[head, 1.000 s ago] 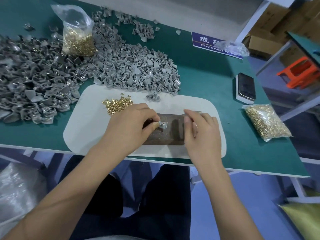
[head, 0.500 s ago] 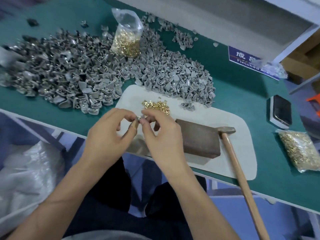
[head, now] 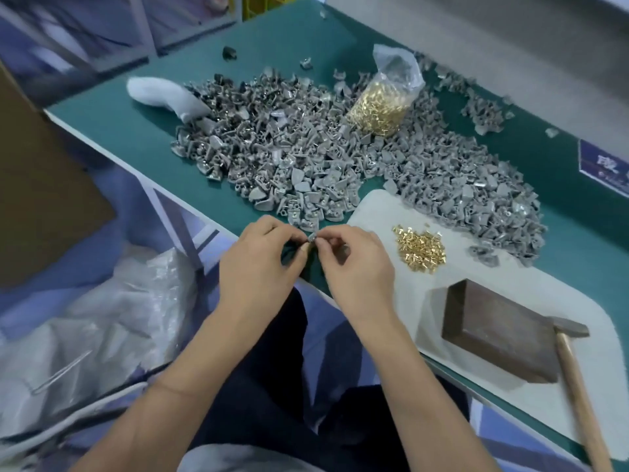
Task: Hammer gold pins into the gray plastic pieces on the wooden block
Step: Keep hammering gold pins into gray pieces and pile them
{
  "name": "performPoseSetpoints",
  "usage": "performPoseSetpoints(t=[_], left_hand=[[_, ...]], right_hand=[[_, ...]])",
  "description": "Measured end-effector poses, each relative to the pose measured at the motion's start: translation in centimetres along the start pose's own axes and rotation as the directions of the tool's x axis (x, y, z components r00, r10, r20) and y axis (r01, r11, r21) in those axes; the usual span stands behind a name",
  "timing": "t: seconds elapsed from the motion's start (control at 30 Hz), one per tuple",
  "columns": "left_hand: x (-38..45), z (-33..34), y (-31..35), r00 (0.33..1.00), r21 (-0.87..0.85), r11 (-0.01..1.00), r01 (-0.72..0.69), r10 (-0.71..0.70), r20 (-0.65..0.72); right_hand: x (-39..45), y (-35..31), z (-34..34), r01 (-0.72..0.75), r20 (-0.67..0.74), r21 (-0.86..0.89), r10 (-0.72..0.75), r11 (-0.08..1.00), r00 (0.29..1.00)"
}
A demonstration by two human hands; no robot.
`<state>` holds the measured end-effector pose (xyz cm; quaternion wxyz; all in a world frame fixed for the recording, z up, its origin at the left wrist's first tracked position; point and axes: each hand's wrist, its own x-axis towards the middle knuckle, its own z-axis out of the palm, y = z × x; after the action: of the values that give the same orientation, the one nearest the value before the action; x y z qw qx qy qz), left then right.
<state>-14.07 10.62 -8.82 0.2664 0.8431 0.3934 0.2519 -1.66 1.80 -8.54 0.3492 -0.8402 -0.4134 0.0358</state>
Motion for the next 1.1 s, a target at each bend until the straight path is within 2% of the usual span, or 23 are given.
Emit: performPoseSetpoints(t=[0.17,0.27,0.37,0.47,0.6,0.7,0.8,0.9,1.03,1.1], left_hand=[[0.2,0.5,0.3,0.999,-0.003,1.0,-0.022,0.022,-0.029],[0.3,0.8,1.2,0.991,-0.044,0.993,-0.105,0.101,-0.086],[0.7,1.4,2.6,0.979,-0.127,0.971,-0.201,0.196,-0.051],[1.4,2.3,4.4,0.98,-0.149,0.97,-0.193,0.199,0.022],[2.8,3.7,6.1,0.954,-0.178,0.958,-0.225,0.254,0.162],[3.7,4.7,7.5,0.928,-0.19,0.946,-0.263,0.302,0.219],[4.2,5.6,8.6,0.91,-0.198,0.939,-0.281,0.326,0.254],[4.2,6.6,9.2,0.896,-0.203,0.934,-0.293,0.343,0.282],[5.0,8.2,10.4,0.906,-0.138,0.943,-0.303,0.33,0.265],[6.4,8.9,11.1,0.926,-0.103,0.951,-0.291,0.307,0.221]], right_hand=[[-0.4,0.2,-0.2,-0.012,-0.03,0.139,0.017,0.99,0.999],[-0.5,0.1,-1.3,-0.022,-0.01,0.195,0.024,0.981,1.0],[-0.1,0.6,-4.0,0.0,-0.064,0.119,0.008,0.993,0.998],[0.9,2.1,-7.6,-0.03,-0.127,-0.002,0.03,1.0,0.991],[2.1,5.7,-11.9,-0.139,-0.072,-0.229,0.126,0.963,0.989],[2.7,7.6,-12.9,-0.204,-0.035,-0.199,0.202,0.958,0.979],[3.1,8.2,-12.2,-0.171,-0.026,-0.148,0.169,0.974,0.985],[3.0,8.4,-11.7,-0.17,-0.1,-0.163,0.155,0.972,0.983],[2.9,8.9,-12.0,-0.321,-0.313,-0.123,0.27,0.939,0.911],[3.1,9.0,-12.1,-0.372,-0.314,-0.108,0.323,0.922,0.893]])
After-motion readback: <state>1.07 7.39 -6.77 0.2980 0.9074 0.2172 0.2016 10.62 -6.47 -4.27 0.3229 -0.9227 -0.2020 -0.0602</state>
